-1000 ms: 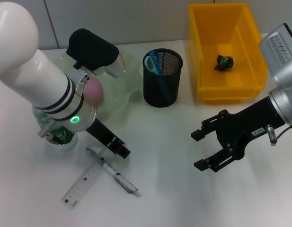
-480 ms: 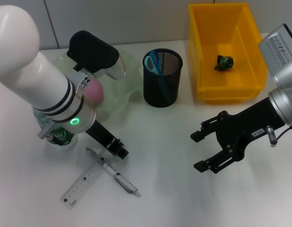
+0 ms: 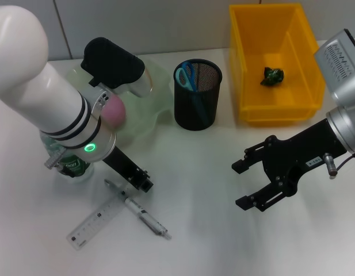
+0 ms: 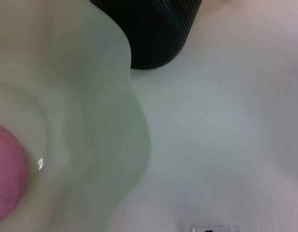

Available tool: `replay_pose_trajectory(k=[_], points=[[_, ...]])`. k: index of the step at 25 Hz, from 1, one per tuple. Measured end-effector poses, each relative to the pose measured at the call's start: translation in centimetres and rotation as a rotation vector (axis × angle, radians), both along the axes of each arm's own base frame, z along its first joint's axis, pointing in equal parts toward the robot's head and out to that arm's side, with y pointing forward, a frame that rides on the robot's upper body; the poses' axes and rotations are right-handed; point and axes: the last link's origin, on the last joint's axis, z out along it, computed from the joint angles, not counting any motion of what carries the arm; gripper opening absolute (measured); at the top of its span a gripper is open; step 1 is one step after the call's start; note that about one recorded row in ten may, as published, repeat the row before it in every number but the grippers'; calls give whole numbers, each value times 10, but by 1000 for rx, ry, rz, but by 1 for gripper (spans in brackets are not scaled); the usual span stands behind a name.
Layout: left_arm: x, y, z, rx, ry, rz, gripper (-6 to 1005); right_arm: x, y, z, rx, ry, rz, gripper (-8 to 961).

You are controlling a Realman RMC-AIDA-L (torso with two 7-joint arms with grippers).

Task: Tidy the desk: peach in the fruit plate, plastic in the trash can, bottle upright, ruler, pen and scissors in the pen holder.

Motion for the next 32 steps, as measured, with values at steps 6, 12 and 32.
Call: replay_pose_trajectory(k=[6,12,32], points=[[7,1,7,-2,-27,9,385,0,0,1,4,3,-4,809],[10,6,23,11,-84,47,386,3,0,1,10,3,-12,809],[12,9,40,-10,-165,100,387,3,0,2,8,0,-12,809]])
